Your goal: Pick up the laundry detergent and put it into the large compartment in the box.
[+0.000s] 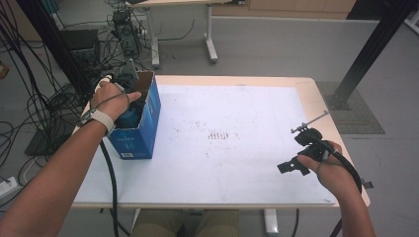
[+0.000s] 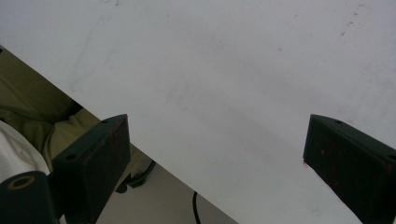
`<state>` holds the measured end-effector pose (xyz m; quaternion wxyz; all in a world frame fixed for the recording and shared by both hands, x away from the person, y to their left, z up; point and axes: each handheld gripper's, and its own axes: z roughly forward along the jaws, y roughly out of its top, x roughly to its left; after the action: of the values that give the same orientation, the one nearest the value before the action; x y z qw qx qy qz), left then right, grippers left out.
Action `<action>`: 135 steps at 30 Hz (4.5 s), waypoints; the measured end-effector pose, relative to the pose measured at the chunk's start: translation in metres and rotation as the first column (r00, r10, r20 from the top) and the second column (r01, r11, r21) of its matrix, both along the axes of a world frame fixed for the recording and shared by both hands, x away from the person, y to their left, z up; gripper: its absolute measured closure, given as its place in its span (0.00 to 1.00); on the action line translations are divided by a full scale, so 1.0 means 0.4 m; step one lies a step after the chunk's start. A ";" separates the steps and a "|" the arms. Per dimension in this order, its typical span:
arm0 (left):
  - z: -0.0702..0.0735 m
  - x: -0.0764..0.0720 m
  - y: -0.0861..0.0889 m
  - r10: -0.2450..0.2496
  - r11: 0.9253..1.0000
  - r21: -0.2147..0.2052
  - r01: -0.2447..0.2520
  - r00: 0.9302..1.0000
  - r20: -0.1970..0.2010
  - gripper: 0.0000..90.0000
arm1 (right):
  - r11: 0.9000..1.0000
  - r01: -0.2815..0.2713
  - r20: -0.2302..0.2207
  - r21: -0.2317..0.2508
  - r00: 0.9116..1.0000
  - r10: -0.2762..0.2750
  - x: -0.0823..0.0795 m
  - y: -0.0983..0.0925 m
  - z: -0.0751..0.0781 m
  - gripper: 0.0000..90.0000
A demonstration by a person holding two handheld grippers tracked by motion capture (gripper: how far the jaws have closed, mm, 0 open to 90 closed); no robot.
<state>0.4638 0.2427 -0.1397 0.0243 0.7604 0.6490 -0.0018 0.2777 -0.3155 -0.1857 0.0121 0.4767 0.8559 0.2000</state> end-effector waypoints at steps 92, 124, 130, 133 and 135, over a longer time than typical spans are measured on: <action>0.348 -0.059 -0.270 -0.862 0.465 -0.032 0.885 0.461 0.212 0.06 | 1.000 0.011 0.015 -0.023 1.000 -0.011 -0.002 0.012 0.041 0.09; 0.240 -0.050 -0.363 -0.927 0.348 -0.045 0.936 0.351 0.132 0.06 | 0.999 0.029 0.023 -0.019 0.999 -0.029 -0.027 -0.001 0.042 0.09; 0.238 -0.051 -0.367 -0.928 0.349 -0.040 0.936 0.351 0.126 0.06 | 0.999 0.027 0.023 -0.016 0.999 -0.027 -0.028 -0.002 0.038 0.09; 0.237 -0.051 -0.367 -0.927 0.351 -0.040 0.936 0.353 0.127 0.06 | 1.000 0.026 0.023 -0.015 0.999 -0.026 -0.028 -0.003 0.036 0.09; 0.236 -0.049 -0.367 -0.927 0.350 -0.043 0.936 0.353 0.128 0.06 | 1.000 0.026 0.022 -0.016 0.999 -0.025 -0.028 -0.002 0.036 0.09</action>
<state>0.4440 0.0960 -0.0452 0.0866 0.9910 0.1001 -0.0195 0.2666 -0.3165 -0.1713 0.0276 0.4854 0.8511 0.1980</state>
